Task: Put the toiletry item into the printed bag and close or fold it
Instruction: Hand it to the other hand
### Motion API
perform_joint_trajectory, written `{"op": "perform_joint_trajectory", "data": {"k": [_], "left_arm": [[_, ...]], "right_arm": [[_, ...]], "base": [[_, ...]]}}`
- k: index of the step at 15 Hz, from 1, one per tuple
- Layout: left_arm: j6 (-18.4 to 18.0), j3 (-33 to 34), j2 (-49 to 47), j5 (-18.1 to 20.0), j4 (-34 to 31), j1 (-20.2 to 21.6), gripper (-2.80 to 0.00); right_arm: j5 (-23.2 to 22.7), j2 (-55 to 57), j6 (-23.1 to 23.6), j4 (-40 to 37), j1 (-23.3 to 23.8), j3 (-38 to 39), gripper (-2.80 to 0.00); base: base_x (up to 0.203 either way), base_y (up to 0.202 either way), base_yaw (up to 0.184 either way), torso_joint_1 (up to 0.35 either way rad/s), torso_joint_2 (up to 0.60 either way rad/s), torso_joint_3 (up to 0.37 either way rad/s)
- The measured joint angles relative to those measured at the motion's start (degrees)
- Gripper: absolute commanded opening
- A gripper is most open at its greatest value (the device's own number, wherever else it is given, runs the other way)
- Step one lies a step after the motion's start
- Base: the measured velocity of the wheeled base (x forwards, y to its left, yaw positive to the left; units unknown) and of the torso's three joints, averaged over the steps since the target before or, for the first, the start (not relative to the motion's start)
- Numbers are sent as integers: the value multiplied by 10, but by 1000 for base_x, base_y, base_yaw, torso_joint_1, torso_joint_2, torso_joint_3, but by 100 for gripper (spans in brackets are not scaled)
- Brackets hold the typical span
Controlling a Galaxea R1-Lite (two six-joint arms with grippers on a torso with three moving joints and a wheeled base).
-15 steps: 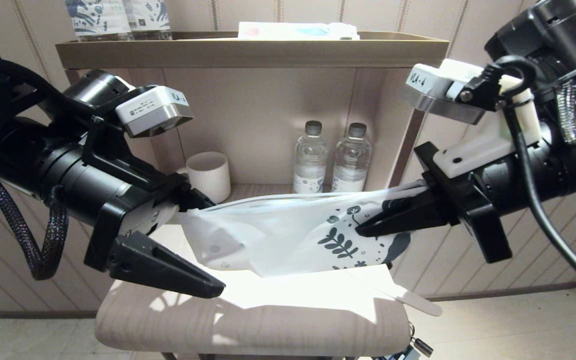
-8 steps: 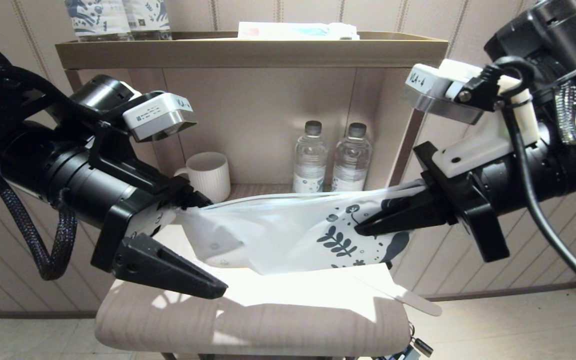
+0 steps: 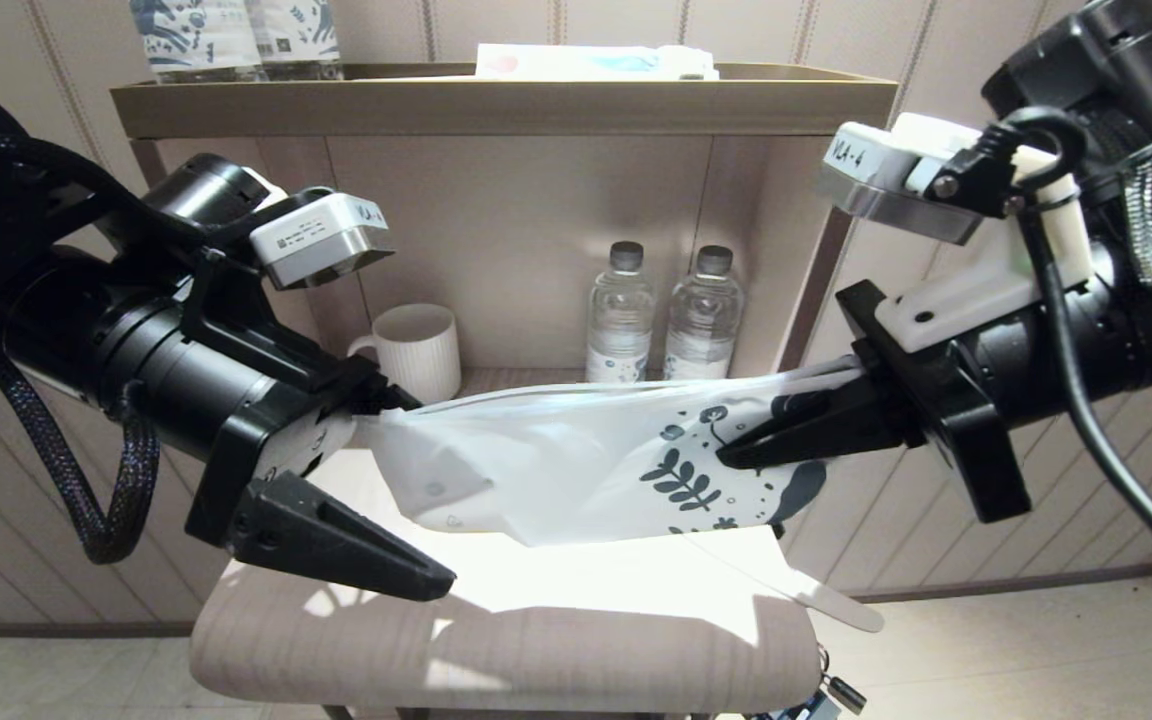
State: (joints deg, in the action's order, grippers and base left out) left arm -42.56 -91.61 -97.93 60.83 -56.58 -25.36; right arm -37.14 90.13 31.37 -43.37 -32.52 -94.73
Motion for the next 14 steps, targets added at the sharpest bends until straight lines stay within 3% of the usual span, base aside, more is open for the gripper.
{"op": "perform_joint_trajectory", "data": {"k": [5, 6, 14], "left_arm": [[-4, 6, -4, 0, 5, 1, 0], [-5, 8, -4, -1, 6, 1, -280], [-5, 18, -3, -3, 15, 0, -280]], "right_arm": [[0, -4, 0, 0, 1, 1, -280], [0, -4, 0, 0, 0, 1, -280], [-1, -5, 0, 0, -1, 1, -280]], "base": [[0, 0, 0, 0, 0, 0], [0, 0, 0, 0, 0, 0], [0, 0, 0, 0, 0, 0]]}}
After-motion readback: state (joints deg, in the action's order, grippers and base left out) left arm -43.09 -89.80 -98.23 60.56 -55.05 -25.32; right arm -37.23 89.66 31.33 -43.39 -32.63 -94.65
